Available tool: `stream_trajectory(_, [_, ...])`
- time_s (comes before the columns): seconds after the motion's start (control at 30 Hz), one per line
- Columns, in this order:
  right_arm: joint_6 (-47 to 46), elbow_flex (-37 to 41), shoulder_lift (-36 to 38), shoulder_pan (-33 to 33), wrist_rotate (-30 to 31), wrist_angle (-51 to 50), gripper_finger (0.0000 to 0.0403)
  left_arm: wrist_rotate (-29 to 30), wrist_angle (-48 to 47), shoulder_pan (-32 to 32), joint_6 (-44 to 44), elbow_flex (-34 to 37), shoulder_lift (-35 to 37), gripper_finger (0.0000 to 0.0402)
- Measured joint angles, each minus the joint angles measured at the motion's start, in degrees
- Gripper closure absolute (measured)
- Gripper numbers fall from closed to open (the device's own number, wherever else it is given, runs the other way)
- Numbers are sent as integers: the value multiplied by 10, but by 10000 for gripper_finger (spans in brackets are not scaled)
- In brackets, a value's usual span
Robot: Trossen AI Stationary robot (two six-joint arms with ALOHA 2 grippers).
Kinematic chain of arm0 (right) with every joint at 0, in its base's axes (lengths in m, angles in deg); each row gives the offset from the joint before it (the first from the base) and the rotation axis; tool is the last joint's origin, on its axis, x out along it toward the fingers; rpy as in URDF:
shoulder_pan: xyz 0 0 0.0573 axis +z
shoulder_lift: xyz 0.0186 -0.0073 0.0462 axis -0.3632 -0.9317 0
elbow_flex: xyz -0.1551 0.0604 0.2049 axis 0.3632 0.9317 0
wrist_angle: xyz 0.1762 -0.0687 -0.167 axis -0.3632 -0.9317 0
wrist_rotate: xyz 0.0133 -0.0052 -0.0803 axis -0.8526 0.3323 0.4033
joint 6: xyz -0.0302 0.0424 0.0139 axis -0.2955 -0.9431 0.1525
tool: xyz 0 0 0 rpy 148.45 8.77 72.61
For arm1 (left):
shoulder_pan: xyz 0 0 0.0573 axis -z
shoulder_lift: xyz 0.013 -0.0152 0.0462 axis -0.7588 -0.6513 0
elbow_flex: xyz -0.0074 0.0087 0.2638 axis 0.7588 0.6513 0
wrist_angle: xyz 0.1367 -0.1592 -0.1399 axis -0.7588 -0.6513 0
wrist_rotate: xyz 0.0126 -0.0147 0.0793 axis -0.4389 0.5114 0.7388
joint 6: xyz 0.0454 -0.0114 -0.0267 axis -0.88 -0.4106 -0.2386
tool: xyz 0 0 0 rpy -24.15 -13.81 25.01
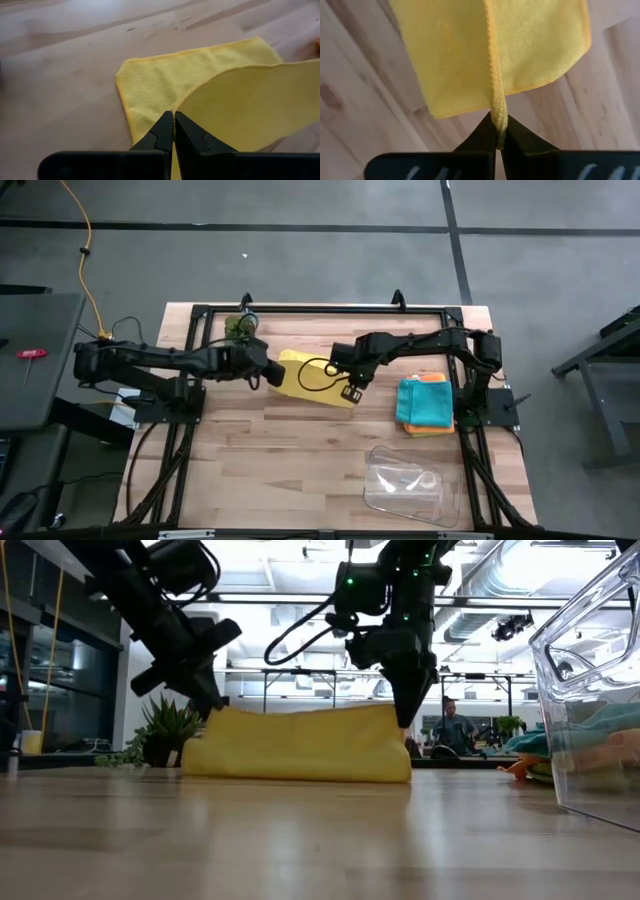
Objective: Fold microfiber towels
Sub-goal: Fold the yellow cloth
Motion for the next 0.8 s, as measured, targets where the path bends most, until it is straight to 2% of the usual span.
stream_trajectory(0.13, [-4, 0, 0, 0, 21, -1, 403, 9, 1, 0, -1, 0, -12, 401])
stream_trajectory(0.47, [-56, 4, 0, -1, 31, -1, 403, 53, 26, -1, -26, 0, -17, 402])
stream_trajectory(0.8, [-87, 70, 0, -20, 46, 58, 403, 61, 41, -1, -43, 0, -77, 402])
